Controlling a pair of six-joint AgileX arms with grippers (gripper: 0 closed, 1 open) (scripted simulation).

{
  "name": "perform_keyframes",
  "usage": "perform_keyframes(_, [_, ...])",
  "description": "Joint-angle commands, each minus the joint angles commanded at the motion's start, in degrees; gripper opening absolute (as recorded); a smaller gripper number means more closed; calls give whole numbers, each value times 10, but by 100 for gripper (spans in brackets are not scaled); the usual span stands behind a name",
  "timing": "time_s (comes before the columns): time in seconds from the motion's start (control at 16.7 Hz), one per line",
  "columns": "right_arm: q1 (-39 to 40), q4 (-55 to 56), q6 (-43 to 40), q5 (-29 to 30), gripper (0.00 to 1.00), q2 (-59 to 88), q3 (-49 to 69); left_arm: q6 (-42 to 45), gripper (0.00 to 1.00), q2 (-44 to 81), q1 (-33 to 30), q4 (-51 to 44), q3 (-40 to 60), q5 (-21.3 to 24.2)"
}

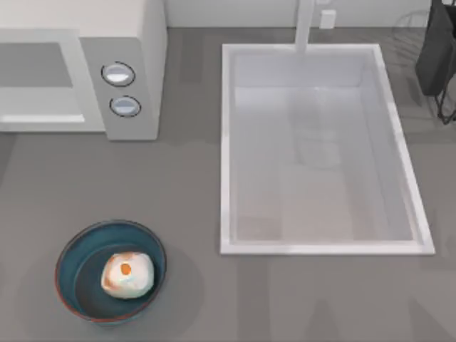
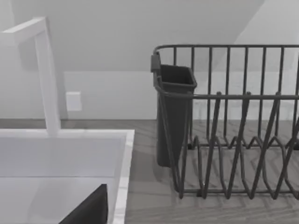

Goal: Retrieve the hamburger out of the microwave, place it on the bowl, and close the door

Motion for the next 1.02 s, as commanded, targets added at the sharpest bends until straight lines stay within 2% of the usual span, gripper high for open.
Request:
perform_keyframes(0.48, [0,0,0,0,100,0,0,9,0,11,4,0,0,0])
perform_keyframes(1.02, [0,0,0,0,100,0,0,12,0,75,7,201,-136,2])
